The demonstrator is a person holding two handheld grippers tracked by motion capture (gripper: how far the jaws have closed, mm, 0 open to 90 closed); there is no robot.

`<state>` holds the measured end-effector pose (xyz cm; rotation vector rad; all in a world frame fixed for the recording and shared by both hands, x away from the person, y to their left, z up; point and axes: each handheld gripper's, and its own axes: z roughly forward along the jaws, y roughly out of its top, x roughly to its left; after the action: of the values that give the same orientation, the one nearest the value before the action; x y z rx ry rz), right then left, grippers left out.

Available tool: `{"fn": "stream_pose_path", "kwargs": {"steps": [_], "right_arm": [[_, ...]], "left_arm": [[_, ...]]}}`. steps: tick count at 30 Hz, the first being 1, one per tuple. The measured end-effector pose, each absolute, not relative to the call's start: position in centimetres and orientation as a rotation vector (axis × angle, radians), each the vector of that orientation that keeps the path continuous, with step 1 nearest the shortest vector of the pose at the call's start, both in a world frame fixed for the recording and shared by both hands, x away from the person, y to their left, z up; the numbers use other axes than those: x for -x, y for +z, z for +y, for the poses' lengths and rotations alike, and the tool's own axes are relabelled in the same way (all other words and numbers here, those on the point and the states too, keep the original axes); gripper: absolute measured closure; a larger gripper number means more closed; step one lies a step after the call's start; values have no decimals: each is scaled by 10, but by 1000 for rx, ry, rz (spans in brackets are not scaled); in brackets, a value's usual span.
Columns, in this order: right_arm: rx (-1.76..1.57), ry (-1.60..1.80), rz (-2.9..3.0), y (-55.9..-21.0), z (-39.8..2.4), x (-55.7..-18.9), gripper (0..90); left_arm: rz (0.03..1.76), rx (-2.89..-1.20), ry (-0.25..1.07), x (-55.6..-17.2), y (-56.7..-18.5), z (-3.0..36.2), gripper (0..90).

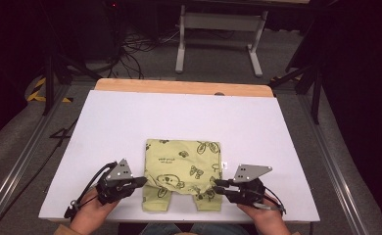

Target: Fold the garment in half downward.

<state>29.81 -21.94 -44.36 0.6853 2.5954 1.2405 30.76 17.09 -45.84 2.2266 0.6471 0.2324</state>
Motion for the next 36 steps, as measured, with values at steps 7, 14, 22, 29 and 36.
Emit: {"fn": "stream_pose_path", "kwargs": {"steps": [7, 14, 22, 29, 36], "right_arm": [[-749, 1284, 2519, -438, -222, -303, 477], [-816, 1275, 2483, -435, -217, -313, 298], [-775, 1098, 2548, -449, -203, -315, 210], [-779, 966, 2611, -460, -209, -311, 163], [-850, 911, 2620, -474, -217, -310, 148]], "left_arm": [[617, -2144, 227, -306, -453, 177, 691], [615, -2092, 249, -314, -452, 175, 462], [647, -2110, 214, -321, -463, 172, 386], [646, -2104, 222, -320, -463, 174, 375], [642, -2105, 236, -320, -464, 175, 351]]}}
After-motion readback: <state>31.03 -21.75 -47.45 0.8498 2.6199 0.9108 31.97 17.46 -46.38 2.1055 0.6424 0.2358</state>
